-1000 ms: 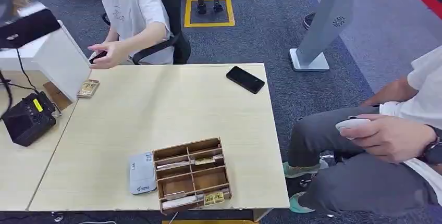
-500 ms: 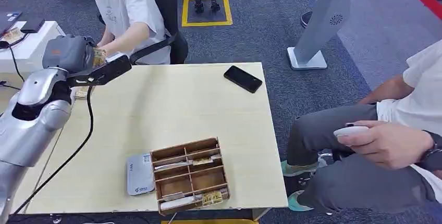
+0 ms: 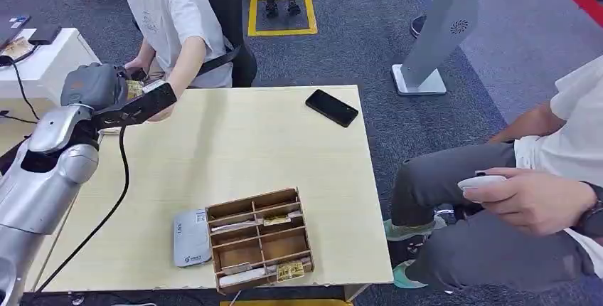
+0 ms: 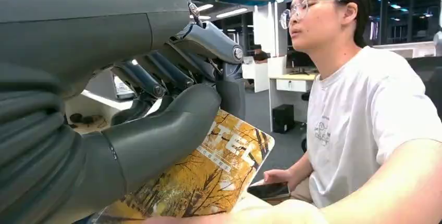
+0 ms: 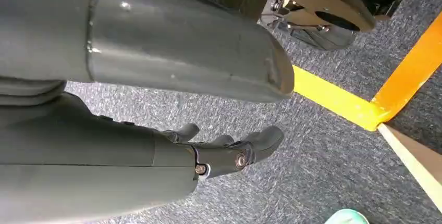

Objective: Pass the card to the sensor for recognition and then transmit it.

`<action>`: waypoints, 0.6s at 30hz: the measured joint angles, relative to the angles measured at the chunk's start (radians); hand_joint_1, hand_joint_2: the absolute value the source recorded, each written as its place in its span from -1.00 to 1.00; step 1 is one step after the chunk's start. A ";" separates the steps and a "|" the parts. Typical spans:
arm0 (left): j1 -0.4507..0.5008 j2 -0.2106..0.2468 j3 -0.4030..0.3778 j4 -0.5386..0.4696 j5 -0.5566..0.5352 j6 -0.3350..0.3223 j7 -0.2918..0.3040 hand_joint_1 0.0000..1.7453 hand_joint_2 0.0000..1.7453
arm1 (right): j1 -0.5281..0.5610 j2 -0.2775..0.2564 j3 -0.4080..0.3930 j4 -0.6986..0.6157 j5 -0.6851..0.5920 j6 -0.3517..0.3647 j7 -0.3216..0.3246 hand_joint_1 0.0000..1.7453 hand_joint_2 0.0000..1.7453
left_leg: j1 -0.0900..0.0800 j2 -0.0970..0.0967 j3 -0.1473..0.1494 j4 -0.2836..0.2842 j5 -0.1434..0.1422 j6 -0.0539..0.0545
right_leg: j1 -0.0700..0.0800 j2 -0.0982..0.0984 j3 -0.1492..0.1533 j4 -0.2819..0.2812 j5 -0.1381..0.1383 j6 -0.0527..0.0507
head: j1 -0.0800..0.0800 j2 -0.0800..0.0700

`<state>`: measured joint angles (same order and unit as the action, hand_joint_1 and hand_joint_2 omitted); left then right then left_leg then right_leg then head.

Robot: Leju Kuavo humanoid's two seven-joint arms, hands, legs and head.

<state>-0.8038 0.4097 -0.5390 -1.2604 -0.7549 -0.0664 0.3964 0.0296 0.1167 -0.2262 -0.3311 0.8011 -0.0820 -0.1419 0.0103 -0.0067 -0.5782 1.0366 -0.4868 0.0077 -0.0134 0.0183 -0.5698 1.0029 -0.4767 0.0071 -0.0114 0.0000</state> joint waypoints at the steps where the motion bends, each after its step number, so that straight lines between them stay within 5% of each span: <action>1: 0.000 -0.001 0.002 0.000 0.000 -0.001 0.000 1.00 1.00 | 0.000 0.000 0.002 0.000 -0.002 0.000 0.000 -1.00 -1.00 | 0.000 0.000 0.000 0.000 0.000 0.000 | 0.000 0.000 0.000 0.000 0.000 0.000 | 0.000 0.000; 5: 0.000 -0.003 0.007 0.004 0.001 -0.004 0.000 1.00 1.00 | 0.000 0.000 0.007 0.000 -0.004 0.000 0.000 -1.00 -1.00 | 0.000 0.000 0.000 0.000 0.000 0.000 | 0.000 0.000 0.000 0.000 0.000 0.000 | 0.000 0.000; 6: 0.000 -0.003 0.008 0.005 0.002 -0.005 -0.001 0.76 1.00 | 0.000 0.000 0.007 0.000 -0.004 0.000 0.000 -1.00 -1.00 | 0.000 0.000 0.000 0.000 0.000 0.000 | 0.000 0.000 0.000 0.000 0.000 0.000 | 0.000 0.000; 7: 0.000 -0.003 0.009 0.006 0.005 -0.006 -0.002 -0.52 1.00 | 0.000 0.000 0.008 0.000 -0.006 0.000 0.001 -1.00 -1.00 | 0.000 0.000 0.000 0.000 0.000 0.000 | 0.000 0.000 0.000 0.000 0.000 0.000 | 0.000 0.000; 8: 0.000 -0.003 0.010 0.008 0.007 -0.007 -0.003 -0.30 1.00 | 0.000 0.000 0.009 0.000 -0.008 0.000 0.003 -1.00 -1.00 | 0.000 0.000 0.000 0.000 0.000 0.000 | 0.000 0.000 0.000 0.000 0.000 0.000 | 0.000 0.000; 9: 0.000 -0.003 0.010 0.008 0.009 -0.007 -0.006 -0.92 1.00 | 0.000 0.000 0.011 0.000 -0.012 0.000 0.003 -1.00 -1.00 | 0.000 0.000 0.000 0.000 0.000 0.000 | 0.000 0.000 0.000 0.000 0.000 0.000 | 0.000 0.000; 18: 0.001 -0.003 0.015 0.010 0.009 0.021 -0.019 -1.00 1.00 | 0.007 -0.001 0.050 -0.010 -0.061 0.000 0.018 -1.00 -1.00 | 0.000 0.000 0.000 0.000 0.000 0.000 | 0.000 0.000 0.000 0.000 0.000 0.000 | 0.000 0.000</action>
<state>-0.8029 0.4070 -0.5238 -1.2509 -0.7458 -0.0450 0.3777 0.0368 0.1156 -0.1763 -0.3410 0.7397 -0.0824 -0.1240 0.0104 -0.0068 -0.5785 1.0366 -0.4867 0.0076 -0.0133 0.0181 -0.5698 1.0030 -0.4766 0.0070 -0.0114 0.0000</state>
